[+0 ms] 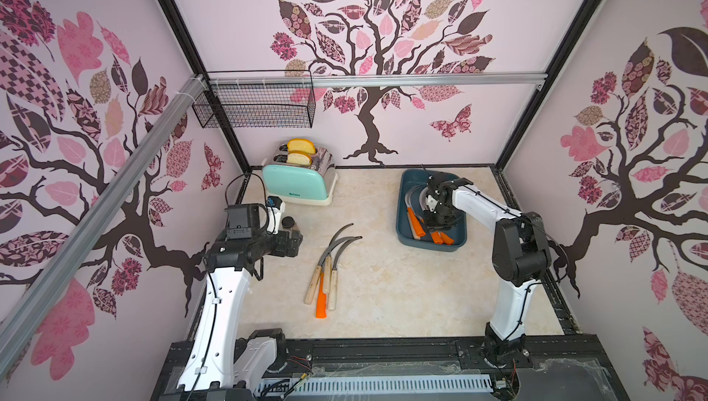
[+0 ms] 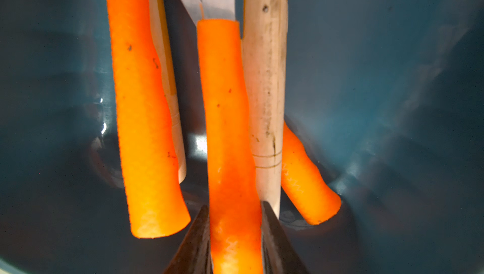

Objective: Put small sickles into storage boxes
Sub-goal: Place the sickle in the storage box.

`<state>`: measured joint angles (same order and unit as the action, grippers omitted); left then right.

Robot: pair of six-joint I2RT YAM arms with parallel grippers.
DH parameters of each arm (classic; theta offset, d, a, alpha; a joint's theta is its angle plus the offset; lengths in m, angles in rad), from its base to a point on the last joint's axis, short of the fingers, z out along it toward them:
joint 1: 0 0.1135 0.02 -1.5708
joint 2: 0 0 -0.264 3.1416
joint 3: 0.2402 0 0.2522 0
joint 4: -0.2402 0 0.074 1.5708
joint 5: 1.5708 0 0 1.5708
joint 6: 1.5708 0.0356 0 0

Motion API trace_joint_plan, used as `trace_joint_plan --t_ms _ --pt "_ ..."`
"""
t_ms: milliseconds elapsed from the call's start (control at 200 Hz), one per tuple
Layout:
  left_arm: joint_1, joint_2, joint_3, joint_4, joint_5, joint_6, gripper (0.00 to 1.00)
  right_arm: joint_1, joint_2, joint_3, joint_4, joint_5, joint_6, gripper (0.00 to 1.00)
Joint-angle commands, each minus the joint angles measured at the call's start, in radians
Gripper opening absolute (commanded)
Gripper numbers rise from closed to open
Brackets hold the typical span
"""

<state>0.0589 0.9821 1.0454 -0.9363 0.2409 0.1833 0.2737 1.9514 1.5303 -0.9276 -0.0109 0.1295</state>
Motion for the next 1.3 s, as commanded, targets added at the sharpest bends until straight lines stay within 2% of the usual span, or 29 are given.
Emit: trace_joint_plan --t_ms 0,835,1100,1295 --pt "0.005 -0.008 0.027 0.004 0.009 -0.001 0.98 0.005 -0.001 0.019 -0.021 0.014 -0.01 0.32" --pt "0.004 -0.004 0.037 0.006 0.017 -0.007 0.98 0.022 -0.029 0.052 -0.022 0.047 -0.004 0.43" --pt "0.004 -0.004 0.034 -0.007 0.007 0.008 0.98 0.022 -0.126 0.093 0.024 0.073 0.026 0.45" --pt "0.005 -0.002 0.017 -0.047 0.001 0.086 0.98 0.025 -0.266 0.051 0.117 0.015 0.072 0.44"
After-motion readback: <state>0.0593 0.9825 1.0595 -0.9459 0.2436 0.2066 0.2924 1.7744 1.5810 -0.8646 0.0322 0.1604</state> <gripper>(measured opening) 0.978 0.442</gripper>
